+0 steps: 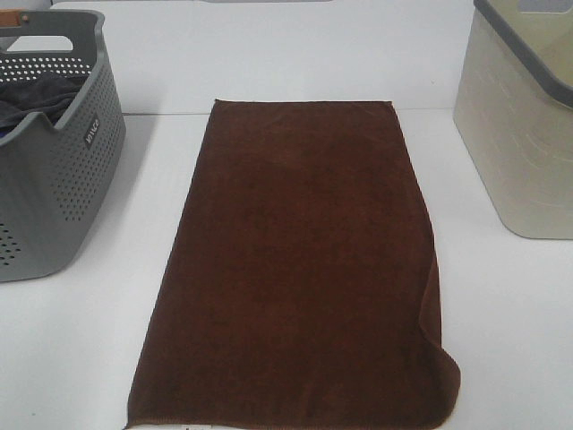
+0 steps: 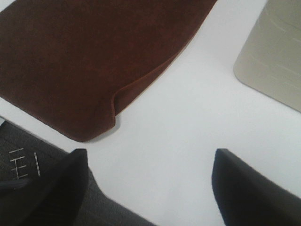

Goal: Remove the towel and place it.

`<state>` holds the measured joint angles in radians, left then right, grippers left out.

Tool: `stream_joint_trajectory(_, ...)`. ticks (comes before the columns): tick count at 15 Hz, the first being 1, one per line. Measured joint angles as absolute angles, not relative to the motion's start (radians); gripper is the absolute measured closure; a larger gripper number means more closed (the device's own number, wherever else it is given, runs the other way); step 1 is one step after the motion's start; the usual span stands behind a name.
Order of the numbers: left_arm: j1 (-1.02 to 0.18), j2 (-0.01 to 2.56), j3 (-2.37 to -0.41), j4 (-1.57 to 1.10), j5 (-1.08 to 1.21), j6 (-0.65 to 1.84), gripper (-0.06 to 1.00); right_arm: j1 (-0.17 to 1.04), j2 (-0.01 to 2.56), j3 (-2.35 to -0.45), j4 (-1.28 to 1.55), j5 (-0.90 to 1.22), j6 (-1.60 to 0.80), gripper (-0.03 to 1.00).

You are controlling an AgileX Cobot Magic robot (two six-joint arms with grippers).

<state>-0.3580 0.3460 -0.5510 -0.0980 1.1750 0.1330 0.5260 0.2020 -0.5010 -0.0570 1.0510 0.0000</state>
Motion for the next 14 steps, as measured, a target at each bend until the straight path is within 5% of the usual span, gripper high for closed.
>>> stream_joint_trajectory(14, -0.358, 0.263, -0.553, -0.218, 1.206, 0.207, 0.27, 0.526, 0.101, -0.501, -0.057, 1.054, 0.000, 0.27)
